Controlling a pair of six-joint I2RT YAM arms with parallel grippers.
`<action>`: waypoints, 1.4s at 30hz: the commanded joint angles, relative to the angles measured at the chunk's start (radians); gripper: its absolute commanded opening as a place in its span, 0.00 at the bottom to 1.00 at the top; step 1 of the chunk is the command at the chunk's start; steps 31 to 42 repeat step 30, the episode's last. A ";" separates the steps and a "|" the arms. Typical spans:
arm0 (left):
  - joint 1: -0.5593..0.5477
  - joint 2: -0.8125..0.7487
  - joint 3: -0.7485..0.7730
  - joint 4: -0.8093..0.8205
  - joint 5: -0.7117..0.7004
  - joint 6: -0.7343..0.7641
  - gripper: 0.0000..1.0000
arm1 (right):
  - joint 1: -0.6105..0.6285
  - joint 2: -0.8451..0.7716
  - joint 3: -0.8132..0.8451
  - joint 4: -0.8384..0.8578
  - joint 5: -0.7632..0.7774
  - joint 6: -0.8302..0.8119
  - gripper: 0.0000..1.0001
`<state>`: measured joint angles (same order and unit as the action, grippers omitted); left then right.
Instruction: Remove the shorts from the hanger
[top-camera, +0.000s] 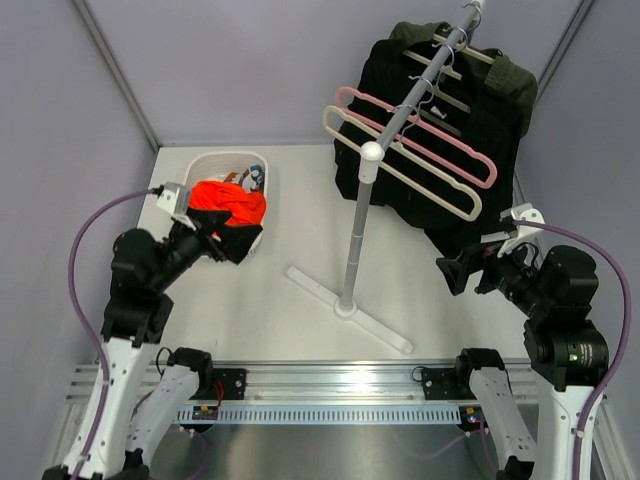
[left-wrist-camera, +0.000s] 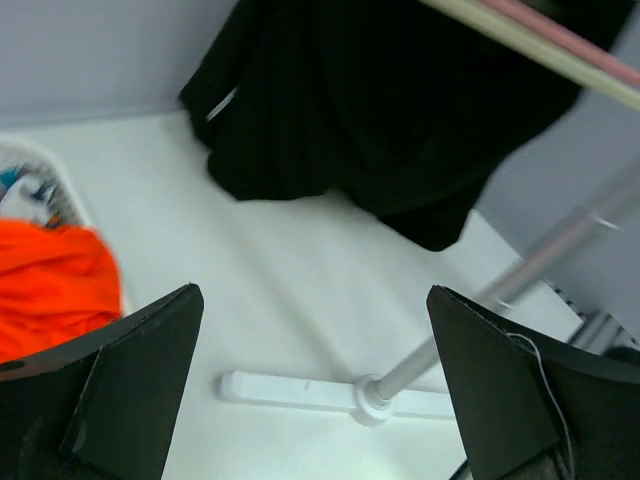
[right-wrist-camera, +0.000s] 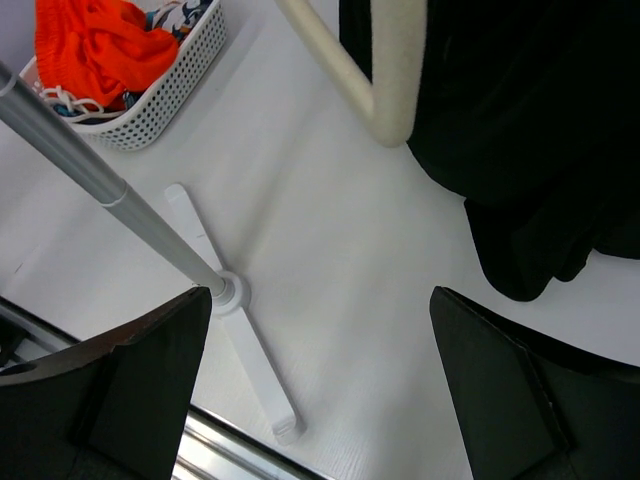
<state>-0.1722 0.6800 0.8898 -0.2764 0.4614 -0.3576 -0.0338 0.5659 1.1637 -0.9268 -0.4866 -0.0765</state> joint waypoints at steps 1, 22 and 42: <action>-0.029 -0.141 -0.074 0.054 0.174 0.023 0.99 | -0.003 -0.040 -0.022 0.055 0.110 0.041 0.99; -0.029 -0.379 -0.276 -0.004 0.215 0.082 0.99 | -0.003 -0.187 -0.114 0.111 0.325 0.159 0.99; -0.029 -0.372 -0.276 -0.009 0.214 0.083 0.99 | -0.003 -0.213 -0.144 0.160 0.338 0.170 1.00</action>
